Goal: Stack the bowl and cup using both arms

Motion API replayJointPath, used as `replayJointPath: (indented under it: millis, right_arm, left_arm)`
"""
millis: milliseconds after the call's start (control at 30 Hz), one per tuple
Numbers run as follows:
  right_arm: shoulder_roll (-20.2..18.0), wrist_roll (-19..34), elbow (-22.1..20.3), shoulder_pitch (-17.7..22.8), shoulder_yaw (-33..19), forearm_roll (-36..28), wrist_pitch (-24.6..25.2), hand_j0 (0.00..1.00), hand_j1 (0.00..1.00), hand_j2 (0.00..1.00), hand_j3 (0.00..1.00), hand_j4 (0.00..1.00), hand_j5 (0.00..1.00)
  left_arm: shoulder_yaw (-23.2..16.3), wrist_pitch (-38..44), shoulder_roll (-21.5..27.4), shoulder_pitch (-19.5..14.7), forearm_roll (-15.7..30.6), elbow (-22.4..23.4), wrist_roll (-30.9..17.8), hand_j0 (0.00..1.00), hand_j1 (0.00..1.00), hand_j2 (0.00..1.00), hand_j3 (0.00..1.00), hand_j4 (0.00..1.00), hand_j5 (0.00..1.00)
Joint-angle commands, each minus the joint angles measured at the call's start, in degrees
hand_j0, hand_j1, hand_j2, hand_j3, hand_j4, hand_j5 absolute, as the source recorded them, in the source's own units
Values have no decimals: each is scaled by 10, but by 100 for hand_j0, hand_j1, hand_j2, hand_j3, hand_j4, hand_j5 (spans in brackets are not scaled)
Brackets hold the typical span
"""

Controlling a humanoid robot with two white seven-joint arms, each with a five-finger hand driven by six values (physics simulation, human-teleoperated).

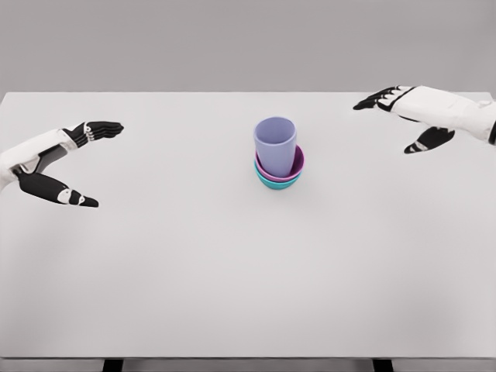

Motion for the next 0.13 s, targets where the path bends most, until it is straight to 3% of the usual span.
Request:
replayJointPath:
  millis: [0,100]
  right_arm:
    - [-25,0,1,0,-29,-5,2,100,100,100,100,100,100]
    - [-25,0,-1,-1,-24,-5,2,100,100,100,100,100,100]
  left_arm:
    - [1,1,0,0,3,2,0,100,100,100,100,100,100]
    - [1,1,0,0,-2,2,0,100,100,100,100,100,100]
